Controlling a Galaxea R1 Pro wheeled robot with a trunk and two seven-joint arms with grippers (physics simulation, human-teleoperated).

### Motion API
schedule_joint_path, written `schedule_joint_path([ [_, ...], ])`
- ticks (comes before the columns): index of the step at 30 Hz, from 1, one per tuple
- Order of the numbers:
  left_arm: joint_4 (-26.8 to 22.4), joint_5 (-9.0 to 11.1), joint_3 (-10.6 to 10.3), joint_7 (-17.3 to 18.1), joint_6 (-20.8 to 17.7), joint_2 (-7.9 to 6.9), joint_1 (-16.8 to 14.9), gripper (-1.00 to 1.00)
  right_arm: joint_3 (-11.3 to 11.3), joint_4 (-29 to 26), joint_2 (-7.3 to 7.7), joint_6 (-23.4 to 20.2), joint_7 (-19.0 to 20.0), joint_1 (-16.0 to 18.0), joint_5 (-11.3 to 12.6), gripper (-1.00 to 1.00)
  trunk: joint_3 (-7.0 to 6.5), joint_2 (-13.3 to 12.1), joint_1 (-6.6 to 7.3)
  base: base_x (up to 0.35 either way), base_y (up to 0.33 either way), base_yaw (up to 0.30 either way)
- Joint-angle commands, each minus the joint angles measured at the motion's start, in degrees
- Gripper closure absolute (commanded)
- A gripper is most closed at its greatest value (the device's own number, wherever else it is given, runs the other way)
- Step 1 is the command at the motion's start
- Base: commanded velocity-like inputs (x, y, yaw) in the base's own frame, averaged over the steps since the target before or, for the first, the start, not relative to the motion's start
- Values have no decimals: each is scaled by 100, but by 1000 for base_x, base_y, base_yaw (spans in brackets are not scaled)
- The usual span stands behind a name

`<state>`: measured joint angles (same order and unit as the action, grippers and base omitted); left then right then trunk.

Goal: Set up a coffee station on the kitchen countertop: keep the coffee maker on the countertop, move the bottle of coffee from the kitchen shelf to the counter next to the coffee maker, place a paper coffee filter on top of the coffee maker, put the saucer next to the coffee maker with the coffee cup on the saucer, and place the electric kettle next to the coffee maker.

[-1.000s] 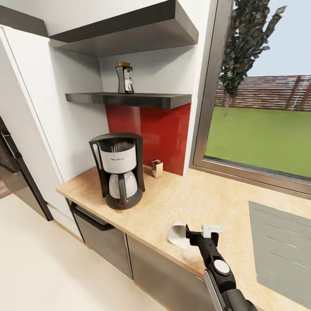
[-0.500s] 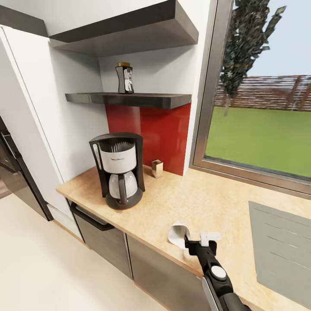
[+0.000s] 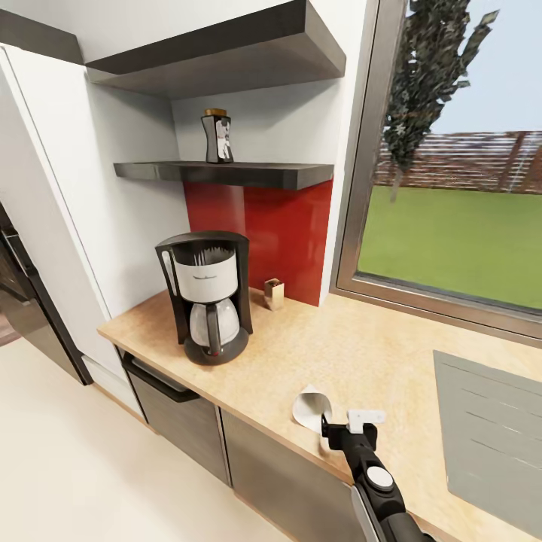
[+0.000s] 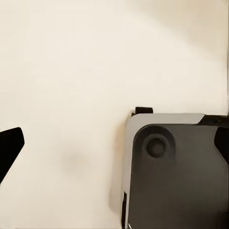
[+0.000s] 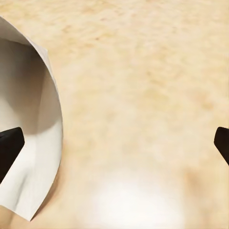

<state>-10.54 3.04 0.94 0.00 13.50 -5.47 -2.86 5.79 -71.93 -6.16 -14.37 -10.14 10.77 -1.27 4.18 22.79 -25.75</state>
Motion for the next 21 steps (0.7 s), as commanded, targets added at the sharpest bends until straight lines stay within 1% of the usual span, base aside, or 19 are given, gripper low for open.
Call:
schedule_joint_path([
  [1,-27,31,5,6,19,2,-10,-100,10,-7,1,-39,-32,5,-15,-100,13,13,-3,0,0,0],
  [9,-86,30,11,5,29,-8,-29,-100,11,36,1,-34,-32,5,-14,-100,13,13,-3,72,46,0],
  [19,-88,30,12,6,30,-7,-30,-100,18,74,1,-31,-32,5,-18,-100,13,13,-3,10,5,0],
  [21,-88,30,12,8,30,-7,-30,-100,19,74,1,-31,-32,5,-16,-100,13,13,-3,99,0,0],
])
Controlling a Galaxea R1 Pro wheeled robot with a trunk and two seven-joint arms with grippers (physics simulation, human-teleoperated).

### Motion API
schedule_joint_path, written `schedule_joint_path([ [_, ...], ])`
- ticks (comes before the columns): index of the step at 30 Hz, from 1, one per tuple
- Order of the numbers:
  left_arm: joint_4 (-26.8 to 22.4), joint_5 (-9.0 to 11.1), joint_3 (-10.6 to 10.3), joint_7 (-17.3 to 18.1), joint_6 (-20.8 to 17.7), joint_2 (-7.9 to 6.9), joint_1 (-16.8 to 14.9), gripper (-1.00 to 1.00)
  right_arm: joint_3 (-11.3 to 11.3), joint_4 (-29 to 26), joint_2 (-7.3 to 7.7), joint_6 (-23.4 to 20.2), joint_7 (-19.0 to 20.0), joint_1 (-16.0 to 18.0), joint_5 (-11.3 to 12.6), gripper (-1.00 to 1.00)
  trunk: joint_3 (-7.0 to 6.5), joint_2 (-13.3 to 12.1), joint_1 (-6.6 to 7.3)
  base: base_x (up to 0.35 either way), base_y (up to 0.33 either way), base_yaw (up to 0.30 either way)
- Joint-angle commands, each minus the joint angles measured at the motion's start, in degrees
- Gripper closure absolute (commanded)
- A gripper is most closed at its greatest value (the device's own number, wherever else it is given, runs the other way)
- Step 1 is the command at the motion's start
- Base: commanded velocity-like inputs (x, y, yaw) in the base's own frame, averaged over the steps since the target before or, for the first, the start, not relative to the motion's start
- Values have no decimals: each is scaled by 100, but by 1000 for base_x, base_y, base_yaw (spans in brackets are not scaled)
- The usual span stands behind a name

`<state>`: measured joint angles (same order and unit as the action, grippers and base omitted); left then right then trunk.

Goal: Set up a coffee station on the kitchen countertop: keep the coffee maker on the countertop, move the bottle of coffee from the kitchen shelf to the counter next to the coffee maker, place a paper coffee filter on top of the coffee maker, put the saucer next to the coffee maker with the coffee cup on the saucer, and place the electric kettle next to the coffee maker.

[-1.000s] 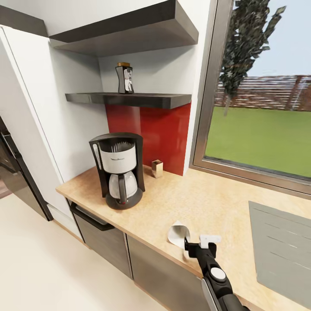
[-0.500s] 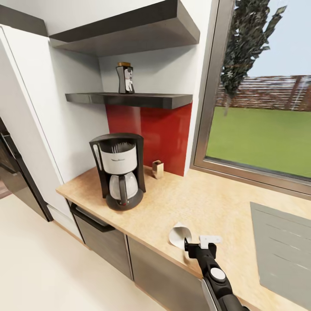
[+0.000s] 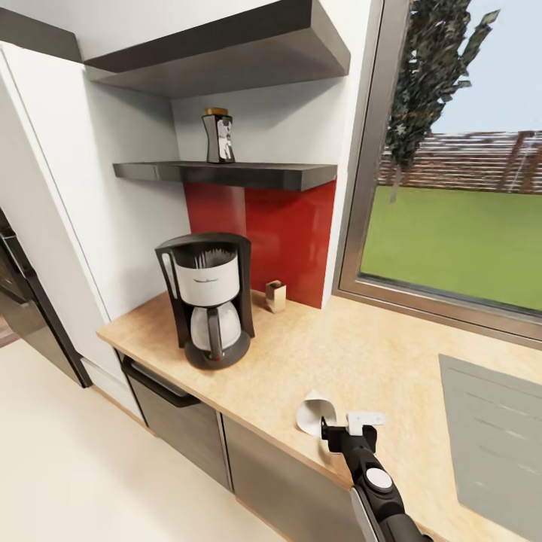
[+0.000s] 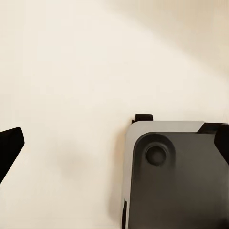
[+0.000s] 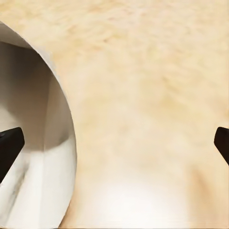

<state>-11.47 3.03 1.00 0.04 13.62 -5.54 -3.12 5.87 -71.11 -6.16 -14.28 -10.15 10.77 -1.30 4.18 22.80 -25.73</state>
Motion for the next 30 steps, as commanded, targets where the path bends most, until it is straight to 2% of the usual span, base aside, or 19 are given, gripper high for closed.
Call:
schedule_joint_path([
  [1,4,31,5,4,18,1,-5,-100,14,-7,4,-41,-31,5,-16,-100,13,12,-5,183,0,0],
  [10,4,31,5,-1,18,1,-5,-100,6,249,6,-32,-31,5,-11,-100,13,12,-5,105,0,0],
  [30,6,32,5,4,18,1,-5,-100,4,265,1,-25,-31,5,-9,-100,13,12,-5,12,0,0],
])
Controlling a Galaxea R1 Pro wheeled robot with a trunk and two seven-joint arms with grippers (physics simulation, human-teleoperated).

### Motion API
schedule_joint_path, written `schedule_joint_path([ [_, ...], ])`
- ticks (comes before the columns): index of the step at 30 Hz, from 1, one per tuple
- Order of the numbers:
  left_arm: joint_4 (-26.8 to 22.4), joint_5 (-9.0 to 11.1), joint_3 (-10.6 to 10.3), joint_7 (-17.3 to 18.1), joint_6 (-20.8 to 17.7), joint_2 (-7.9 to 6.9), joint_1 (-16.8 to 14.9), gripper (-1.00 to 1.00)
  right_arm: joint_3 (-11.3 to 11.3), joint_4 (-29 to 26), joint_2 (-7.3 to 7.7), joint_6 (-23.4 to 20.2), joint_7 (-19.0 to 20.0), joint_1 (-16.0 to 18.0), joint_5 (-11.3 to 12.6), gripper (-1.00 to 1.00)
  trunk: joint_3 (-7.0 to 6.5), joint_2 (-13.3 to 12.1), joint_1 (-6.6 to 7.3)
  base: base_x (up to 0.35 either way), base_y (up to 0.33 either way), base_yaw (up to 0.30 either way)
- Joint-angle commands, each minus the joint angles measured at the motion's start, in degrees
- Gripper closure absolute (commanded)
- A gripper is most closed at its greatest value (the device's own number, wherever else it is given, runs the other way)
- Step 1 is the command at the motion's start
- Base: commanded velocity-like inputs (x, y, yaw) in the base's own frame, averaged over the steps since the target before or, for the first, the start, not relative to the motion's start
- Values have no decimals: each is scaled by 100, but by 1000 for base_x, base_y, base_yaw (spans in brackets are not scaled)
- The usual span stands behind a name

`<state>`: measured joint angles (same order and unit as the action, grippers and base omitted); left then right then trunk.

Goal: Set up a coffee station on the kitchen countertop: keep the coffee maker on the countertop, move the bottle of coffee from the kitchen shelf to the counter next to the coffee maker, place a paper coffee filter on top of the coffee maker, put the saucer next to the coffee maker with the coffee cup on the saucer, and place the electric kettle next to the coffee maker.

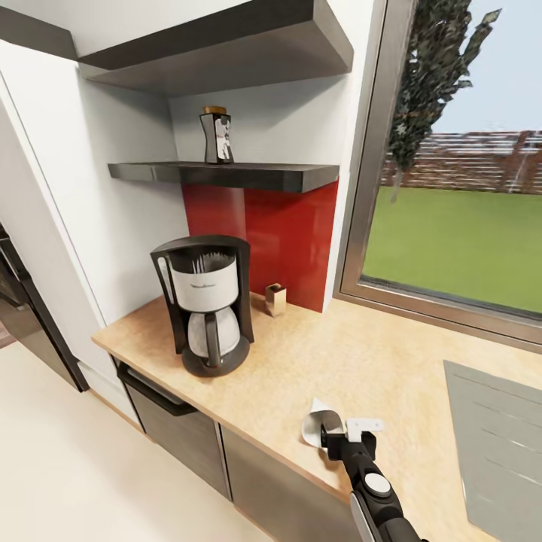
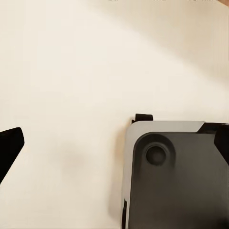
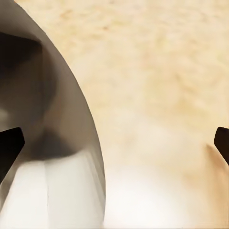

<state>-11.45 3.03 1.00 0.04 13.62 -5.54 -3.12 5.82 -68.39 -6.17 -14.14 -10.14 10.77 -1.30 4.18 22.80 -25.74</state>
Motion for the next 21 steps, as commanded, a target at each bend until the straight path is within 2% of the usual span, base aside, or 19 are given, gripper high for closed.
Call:
schedule_joint_path([
  [1,4,31,5,4,18,1,-5,-100,10,-7,1,-39,-32,4,-9,-100,13,12,-4,74,0,0],
  [21,3,31,5,5,18,1,-5,-100,9,-21,4,-44,-31,4,-2,-100,13,12,-4,21,0,0],
])
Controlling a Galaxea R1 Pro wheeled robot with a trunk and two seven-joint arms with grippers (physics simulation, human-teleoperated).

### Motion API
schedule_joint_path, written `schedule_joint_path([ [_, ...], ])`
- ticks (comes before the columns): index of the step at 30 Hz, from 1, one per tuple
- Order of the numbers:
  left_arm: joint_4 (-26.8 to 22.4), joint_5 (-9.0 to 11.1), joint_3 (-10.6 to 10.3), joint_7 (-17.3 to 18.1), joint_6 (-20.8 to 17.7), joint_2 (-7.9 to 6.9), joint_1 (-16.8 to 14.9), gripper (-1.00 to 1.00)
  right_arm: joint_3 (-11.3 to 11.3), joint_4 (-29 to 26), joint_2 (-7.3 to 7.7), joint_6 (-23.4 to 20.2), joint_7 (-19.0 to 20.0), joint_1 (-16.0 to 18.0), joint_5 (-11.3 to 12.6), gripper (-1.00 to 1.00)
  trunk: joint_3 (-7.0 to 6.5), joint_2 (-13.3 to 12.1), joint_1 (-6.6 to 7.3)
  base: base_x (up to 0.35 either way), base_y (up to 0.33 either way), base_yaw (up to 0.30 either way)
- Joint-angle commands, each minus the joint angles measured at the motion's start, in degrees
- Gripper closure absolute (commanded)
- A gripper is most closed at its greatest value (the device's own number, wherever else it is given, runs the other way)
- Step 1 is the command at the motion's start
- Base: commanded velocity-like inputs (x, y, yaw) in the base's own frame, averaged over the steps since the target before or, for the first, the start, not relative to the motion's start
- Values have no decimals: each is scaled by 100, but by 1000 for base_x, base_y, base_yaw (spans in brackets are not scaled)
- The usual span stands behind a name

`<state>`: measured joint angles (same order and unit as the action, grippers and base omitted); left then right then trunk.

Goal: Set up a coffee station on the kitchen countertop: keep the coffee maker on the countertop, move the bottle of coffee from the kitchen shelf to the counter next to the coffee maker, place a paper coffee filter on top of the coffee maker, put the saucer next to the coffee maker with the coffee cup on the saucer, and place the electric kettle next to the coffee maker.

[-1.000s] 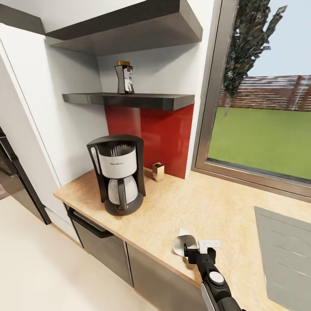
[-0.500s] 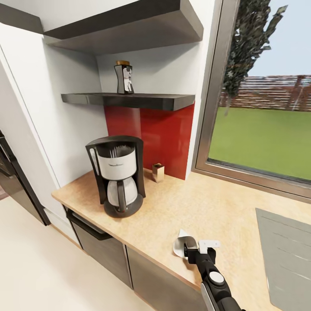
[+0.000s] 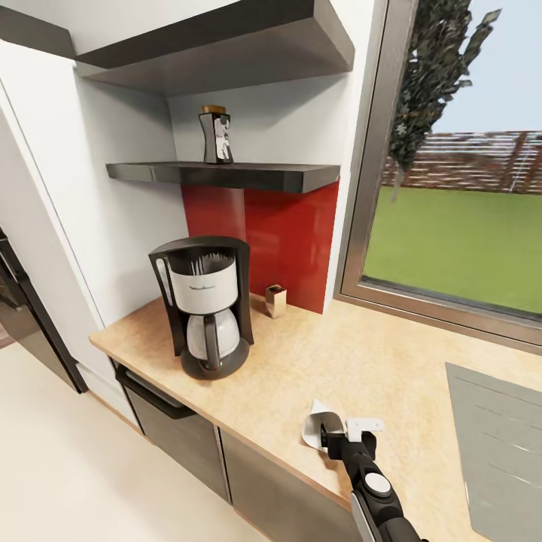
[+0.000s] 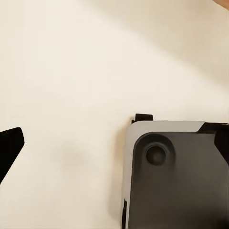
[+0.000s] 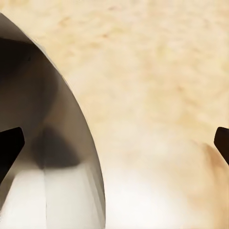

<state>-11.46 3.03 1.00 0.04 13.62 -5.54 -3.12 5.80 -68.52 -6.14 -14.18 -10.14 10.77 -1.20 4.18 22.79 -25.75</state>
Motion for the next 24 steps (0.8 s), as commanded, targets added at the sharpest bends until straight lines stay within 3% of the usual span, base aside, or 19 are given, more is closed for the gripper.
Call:
schedule_joint_path([
  [1,5,31,5,4,18,1,-4,-100,10,-10,2,-37,-32,4,-12,-100,13,13,-3,0,0,0],
  [2,5,31,5,4,18,1,-4,-100,11,-14,4,-35,-32,4,-12,100,13,13,-3,0,0,0],
  [24,10,31,5,4,18,1,-4,-100,9,-24,0,-41,-24,4,-11,100,13,13,-3,0,0,0],
])
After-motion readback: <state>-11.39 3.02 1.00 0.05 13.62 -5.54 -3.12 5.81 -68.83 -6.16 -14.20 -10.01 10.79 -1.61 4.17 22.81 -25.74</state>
